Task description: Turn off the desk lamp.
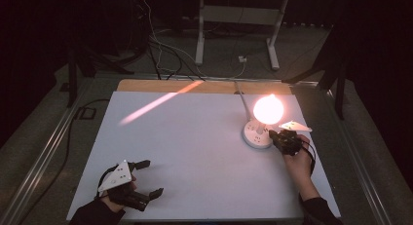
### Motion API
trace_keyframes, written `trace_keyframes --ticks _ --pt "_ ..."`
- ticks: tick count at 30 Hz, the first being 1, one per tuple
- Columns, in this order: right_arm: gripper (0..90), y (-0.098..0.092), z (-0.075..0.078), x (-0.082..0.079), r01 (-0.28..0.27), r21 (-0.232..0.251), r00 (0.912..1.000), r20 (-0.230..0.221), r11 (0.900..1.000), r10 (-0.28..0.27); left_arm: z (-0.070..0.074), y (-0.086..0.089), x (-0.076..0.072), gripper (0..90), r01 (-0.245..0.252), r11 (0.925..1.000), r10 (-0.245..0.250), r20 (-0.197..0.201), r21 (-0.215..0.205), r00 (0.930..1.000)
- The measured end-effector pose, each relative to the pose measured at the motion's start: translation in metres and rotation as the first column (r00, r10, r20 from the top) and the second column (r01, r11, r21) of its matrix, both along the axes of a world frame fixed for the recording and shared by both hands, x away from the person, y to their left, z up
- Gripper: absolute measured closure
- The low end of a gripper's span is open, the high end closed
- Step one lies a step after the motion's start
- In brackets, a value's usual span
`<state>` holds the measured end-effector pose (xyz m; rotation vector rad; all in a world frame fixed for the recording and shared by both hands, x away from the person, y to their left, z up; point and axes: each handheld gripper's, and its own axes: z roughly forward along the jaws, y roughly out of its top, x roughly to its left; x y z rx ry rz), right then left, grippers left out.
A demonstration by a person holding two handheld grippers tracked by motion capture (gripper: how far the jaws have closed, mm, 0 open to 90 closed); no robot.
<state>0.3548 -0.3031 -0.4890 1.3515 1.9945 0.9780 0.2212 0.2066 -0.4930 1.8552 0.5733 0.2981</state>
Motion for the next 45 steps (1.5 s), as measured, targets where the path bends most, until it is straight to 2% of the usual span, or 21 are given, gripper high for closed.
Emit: trace_keyframes --ticks 3,8,21,34,45 --pt "89.6 -0.004 0.014 -0.005 0.011 0.03 0.9994 0.033 0.999 -0.012 0.0 0.0 0.0 0.7 0.001 1.0 -0.001 -0.001 -0.002 1.0" --pt "89.7 -0.005 0.018 -0.006 0.014 0.035 0.9988 0.046 0.999 -0.016 0.0 0.0 0.0 0.7 -0.001 1.0 0.001 0.003 0.0 1.0" --pt "89.6 -0.001 0.009 -0.004 0.01 0.028 0.9994 0.033 1.0 -0.01 0.0 0.0 0.0 0.6 -0.004 1.0 0.004 0.0 -0.002 1.0" --pt "89.6 0.001 -0.005 0.001 0.015 0.009 0.9999 -0.005 1.0 -0.015 0.0 0.0 0.0 0.6 -0.009 0.9999 0.009 0.002 0.006 1.0" --pt "89.6 0.001 -0.01 0.003 0.014 0.002 0.9997 -0.022 1.0 -0.014 0.0 0.0 0.0 0.7 -0.01 0.9999 0.01 -0.001 0.01 1.0"
